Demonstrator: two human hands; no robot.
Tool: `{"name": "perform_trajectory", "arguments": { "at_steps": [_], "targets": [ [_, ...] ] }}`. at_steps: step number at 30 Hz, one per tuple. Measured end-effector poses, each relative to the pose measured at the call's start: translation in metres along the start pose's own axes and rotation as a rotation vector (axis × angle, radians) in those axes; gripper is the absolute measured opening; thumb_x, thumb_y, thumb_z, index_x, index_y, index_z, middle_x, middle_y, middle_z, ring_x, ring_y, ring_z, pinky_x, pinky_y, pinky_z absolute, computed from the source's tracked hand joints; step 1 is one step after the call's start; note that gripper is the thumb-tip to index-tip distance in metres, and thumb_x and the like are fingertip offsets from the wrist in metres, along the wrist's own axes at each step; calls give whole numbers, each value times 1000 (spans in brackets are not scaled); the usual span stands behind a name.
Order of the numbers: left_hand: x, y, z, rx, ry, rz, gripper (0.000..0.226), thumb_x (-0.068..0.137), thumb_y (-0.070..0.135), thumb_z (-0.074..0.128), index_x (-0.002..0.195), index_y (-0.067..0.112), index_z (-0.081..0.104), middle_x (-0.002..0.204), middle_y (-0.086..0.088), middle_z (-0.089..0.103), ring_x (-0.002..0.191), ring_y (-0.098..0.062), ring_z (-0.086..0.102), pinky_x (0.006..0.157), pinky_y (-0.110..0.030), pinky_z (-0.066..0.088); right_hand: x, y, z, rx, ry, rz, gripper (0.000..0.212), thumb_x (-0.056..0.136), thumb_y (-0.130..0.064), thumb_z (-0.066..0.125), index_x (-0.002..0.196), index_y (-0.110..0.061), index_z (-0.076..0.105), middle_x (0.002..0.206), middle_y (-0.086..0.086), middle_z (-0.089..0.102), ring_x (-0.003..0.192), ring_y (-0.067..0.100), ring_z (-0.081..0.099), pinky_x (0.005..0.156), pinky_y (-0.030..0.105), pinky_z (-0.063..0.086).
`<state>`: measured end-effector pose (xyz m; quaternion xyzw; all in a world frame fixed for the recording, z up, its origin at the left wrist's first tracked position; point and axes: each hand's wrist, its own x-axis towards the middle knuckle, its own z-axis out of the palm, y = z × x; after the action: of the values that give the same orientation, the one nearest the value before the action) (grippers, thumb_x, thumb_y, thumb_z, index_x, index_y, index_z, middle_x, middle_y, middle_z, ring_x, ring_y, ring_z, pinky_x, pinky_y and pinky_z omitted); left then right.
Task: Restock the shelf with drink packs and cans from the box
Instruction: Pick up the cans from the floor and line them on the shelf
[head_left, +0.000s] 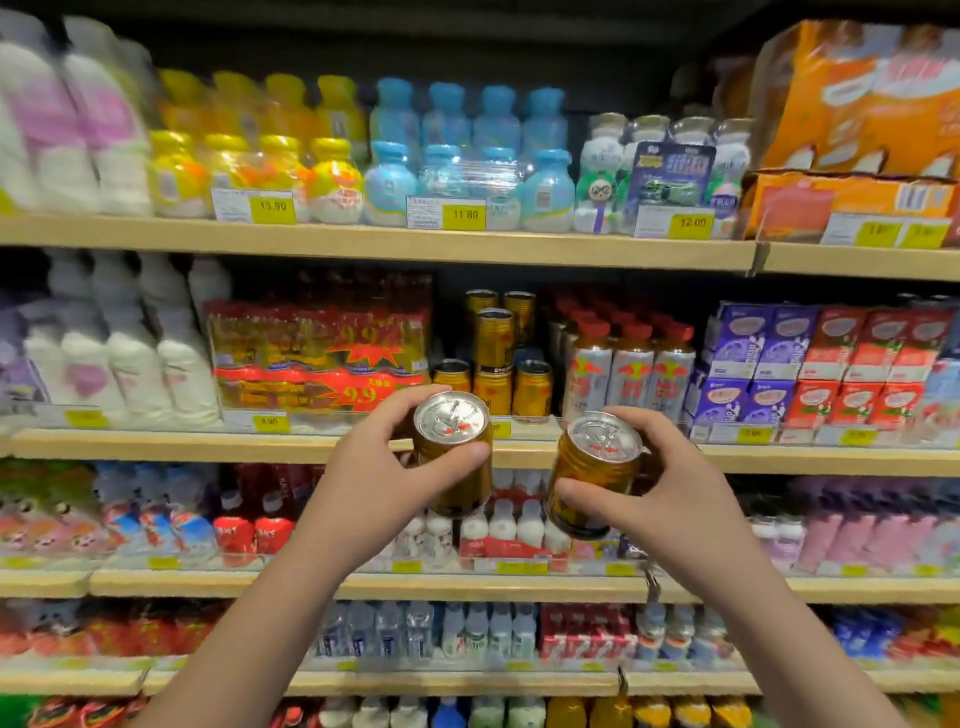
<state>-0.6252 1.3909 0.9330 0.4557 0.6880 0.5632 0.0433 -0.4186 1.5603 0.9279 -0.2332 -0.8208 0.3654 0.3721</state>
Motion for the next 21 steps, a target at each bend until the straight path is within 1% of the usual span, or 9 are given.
{"name": "perform_trajectory", "arguments": {
  "at_steps": [3, 6, 8, 10, 11, 14, 17, 19, 21],
  "targets": [
    [35, -13, -7, -5, 0, 34, 59, 68, 67, 76, 123, 50, 61, 116, 34, 64, 108, 13, 58, 74, -2, 47, 33, 6, 14, -33, 27, -4, 72, 57, -67, 86, 120, -57, 53, 110, -40, 62, 99, -16, 60, 68, 9, 53],
    [71, -26, -8, 39, 19, 65, 59, 68, 68, 74, 121, 47, 61, 114, 39, 61, 107, 17, 56, 75, 1, 42, 63, 14, 26, -4, 45, 11, 68, 60, -61, 88, 119, -57, 52, 109, -41, 62, 101, -18, 58, 68, 5, 51],
    [97, -36, -7, 109, 42, 67, 60, 73, 64, 76, 127, 41, 61, 116, 32, 63, 108, 13, 56, 78, -3, 42, 80, 21, 33, 1, 61, 32, 72, 62, -58, 88, 125, -54, 52, 110, -34, 64, 103, -16, 59, 69, 8, 52],
    [124, -45, -3, 224, 86, 69, 66, 76, 62, 75, 134, 34, 58, 126, 20, 57, 113, 4, 51, 86, -9, 37, 96, 28, 36, -16, 76, 38, 75, 64, -58, 88, 129, -50, 52, 116, -31, 62, 105, -14, 57, 73, 10, 49],
    [137, -48, 0, 270, 101, 65, 69, 77, 62, 74, 137, 31, 57, 129, 14, 52, 115, 0, 48, 88, -12, 35, 104, 31, 36, -27, 76, 37, 75, 65, -58, 87, 130, -50, 51, 116, -33, 61, 105, -16, 56, 72, 9, 48],
    [172, -55, 12, 358, 121, 36, 71, 82, 57, 73, 140, 22, 53, 126, 10, 45, 115, -6, 47, 91, -19, 32, 125, 38, 35, -63, 65, 24, 75, 66, -60, 87, 130, -52, 48, 112, -38, 56, 99, -26, 51, 66, 2, 44],
    [198, -64, 23, 452, 133, 13, 70, 89, 54, 67, 142, 13, 50, 130, -2, 51, 122, -18, 49, 92, -23, 34, 143, 43, 33, -58, 55, -8, 75, 66, -60, 86, 129, -52, 47, 113, -38, 56, 99, -34, 46, 68, -6, 40],
    [209, -69, 30, 575, 140, 4, 65, 92, 58, 60, 133, 8, 55, 124, -10, 57, 120, -25, 46, 94, -34, 39, 152, 46, 31, -52, 43, -21, 75, 65, -61, 86, 129, -52, 47, 115, -36, 57, 100, -34, 46, 69, -4, 42],
    [216, -73, 39, 725, 163, 7, 55, 93, 60, 55, 109, 7, 61, 103, -11, 60, 109, -31, 44, 92, -44, 37, 161, 47, 28, -49, 25, -30, 76, 66, -61, 86, 131, -49, 49, 117, -33, 59, 101, -30, 49, 72, 3, 48]
  ]
}}
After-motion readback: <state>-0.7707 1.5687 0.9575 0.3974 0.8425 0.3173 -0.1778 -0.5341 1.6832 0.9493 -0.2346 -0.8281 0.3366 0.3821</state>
